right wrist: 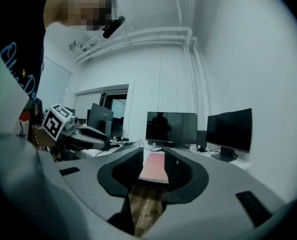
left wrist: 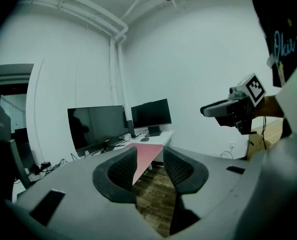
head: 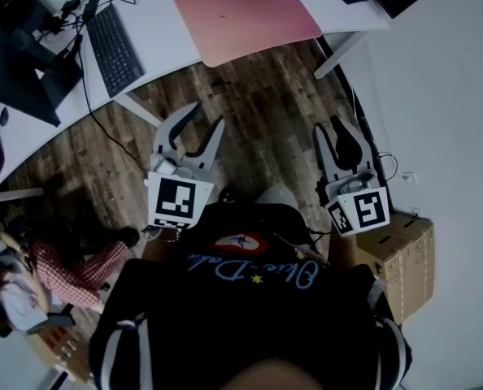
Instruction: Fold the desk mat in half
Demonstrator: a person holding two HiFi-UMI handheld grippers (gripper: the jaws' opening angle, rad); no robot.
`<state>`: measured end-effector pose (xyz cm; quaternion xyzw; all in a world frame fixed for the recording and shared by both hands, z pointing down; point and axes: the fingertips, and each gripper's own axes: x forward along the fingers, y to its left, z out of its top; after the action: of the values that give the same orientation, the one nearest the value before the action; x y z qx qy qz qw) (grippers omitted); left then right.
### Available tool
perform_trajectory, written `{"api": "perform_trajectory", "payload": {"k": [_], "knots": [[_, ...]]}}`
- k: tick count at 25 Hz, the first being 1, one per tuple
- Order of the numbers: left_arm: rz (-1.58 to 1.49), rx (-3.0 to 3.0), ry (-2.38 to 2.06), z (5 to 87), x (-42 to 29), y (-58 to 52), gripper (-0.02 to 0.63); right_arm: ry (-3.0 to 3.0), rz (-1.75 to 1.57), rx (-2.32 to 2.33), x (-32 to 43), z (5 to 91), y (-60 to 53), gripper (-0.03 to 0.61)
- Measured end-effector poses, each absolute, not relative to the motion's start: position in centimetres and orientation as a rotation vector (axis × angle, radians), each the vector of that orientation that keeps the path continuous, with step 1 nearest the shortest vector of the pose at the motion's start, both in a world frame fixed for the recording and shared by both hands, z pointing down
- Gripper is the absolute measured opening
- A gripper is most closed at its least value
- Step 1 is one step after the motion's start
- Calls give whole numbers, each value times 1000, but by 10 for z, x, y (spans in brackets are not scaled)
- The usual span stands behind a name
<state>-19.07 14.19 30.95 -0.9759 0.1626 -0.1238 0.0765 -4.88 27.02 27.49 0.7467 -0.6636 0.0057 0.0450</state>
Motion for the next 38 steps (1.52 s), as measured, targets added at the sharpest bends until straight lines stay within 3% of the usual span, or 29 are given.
{"api": "perform_trajectory", "payload": {"k": [22, 38], "knots": [[-687, -2721, 1040, 371, -45, 33, 189, -2233, 11, 1864, 185, 319, 114, 118], [-1221, -2357, 1296, 479, 0, 3, 236, -2213, -55, 1324, 257, 423, 58, 147]]}}
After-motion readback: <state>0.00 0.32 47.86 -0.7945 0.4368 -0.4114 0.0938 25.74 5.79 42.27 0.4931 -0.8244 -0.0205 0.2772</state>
